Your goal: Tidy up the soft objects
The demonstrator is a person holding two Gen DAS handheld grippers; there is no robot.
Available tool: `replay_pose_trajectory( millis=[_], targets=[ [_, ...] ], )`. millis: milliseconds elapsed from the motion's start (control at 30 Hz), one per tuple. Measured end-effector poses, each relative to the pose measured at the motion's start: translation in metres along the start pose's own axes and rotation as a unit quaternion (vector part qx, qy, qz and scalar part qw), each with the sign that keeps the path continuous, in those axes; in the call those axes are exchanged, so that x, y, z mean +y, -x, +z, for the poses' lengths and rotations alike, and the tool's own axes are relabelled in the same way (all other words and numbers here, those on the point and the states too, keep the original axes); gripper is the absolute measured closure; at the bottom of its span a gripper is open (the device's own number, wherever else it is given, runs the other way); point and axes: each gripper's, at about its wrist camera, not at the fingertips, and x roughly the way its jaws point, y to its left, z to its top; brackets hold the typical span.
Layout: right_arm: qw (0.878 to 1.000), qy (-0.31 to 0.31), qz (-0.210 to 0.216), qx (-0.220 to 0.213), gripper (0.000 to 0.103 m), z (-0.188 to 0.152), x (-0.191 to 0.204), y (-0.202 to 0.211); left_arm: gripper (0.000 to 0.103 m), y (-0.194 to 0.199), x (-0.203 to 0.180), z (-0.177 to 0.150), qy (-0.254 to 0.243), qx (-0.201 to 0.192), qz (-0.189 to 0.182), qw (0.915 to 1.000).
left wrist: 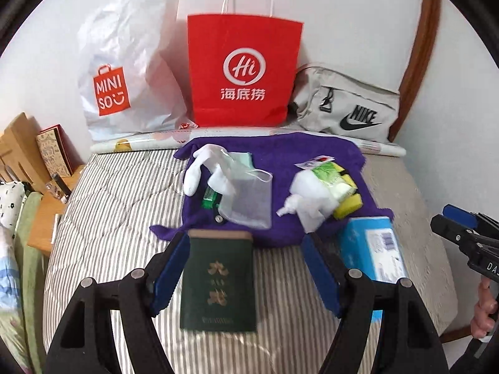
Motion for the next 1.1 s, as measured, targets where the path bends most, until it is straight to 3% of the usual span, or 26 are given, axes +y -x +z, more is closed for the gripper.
replay_pose_trajectory(
  millis=[67, 100, 467, 633, 1100],
  targets=[
    [1.000, -0.003, -0.002, -0.008, 0.023, -0.009, 0.003, 0.015, 0.030, 0.017, -0.005, -0.009, 0.000, -0.012, -0.003, 0.9999],
    [1.000, -0.003, -0.005, -0.017, 0.021, -0.013, 0.004, 0.022, 0.030, 0.023, -0.007, -0.012, 0.001, -0.018, -0.004, 0.9998],
    [0.998, 0.006, -0.020, -0.056, 0.021, -0.055, 0.032, 0.079, 0.019, 0.098, -0.032, -0.057, -0.017, -0.066, 0.015, 0.9975],
    [0.997, 0.017, -0.044, -0.065, 0.021, -0.074, 0.043, 0.096, 0.012, 0.123, -0.040, -0.075, -0.026, -0.087, 0.048, 0.9947],
    [0.997, 0.002, -0.044, -0.066, 0.021, -0.109, 0.036, 0.115, 0.012, 0.147, -0.046, -0.105, -0.019, -0.100, 0.037, 0.9942]
  ],
)
